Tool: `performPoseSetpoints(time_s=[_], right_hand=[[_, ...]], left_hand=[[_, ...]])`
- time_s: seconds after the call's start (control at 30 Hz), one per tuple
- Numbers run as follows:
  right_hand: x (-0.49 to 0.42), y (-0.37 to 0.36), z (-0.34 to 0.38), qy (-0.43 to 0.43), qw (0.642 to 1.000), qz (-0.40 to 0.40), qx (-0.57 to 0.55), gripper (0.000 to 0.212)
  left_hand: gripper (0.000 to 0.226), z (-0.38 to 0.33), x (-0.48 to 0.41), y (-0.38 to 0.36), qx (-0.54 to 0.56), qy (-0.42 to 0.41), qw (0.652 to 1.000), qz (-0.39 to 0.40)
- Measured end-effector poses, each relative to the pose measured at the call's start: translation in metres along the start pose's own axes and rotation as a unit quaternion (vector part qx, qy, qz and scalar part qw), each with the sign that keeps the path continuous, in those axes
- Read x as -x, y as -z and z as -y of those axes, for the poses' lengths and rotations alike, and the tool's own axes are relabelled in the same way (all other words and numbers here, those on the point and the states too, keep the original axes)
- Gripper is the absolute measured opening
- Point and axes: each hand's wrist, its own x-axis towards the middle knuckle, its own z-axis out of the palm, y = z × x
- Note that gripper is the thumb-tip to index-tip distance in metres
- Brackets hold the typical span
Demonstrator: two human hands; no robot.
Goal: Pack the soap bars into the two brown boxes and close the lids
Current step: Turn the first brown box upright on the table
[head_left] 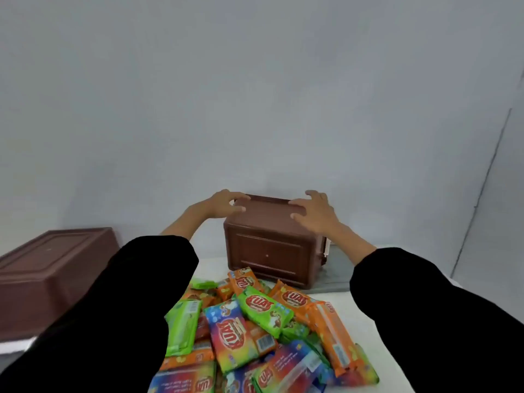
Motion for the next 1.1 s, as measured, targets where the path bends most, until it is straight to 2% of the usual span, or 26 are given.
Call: performPoseSetpoints(time_s=[0.1, 0.2, 0.37, 0.5, 0.63, 0.8, 1.1], right_hand=[[-0.011, -0.003, -0.021, -0.05, 0.998, -0.023, -0.003, 0.053], [-0.023, -0.013, -0.037, -0.094, 0.995, -0.003, -0.044, 0.062], [-0.037, -0.038, -0.05, -0.139, 0.984, -0.006, -0.113, 0.07], [-0.042, -0.055, -0.053, -0.169, 0.974, -0.007, -0.151, 0.073], [-0.046, -0.054, -0.053, -0.207, 0.959, 0.004, -0.192, 0.075], [-0.046, -0.052, -0.052, -0.206, 0.952, -0.013, -0.225, 0.072], [-0.026, -0.026, -0.062, -0.157, 0.954, -0.098, -0.237, 0.068]], left_hand=[[0.052, 0.002, -0.02, -0.012, 0.02, 0.017, 0.999, -0.017], [0.07, 0.004, -0.038, -0.026, 0.048, 0.072, 0.996, -0.027], [0.065, -0.003, -0.061, -0.049, 0.068, 0.119, 0.99, -0.02], [0.07, 0.004, -0.076, -0.065, 0.038, 0.14, 0.988, -0.054], [0.077, 0.016, -0.09, -0.063, 0.019, 0.175, 0.984, -0.037], [0.106, 0.014, -0.088, -0.055, 0.039, 0.164, 0.985, -0.023], [0.083, -0.018, -0.076, -0.052, 0.055, 0.134, 0.983, -0.115]])
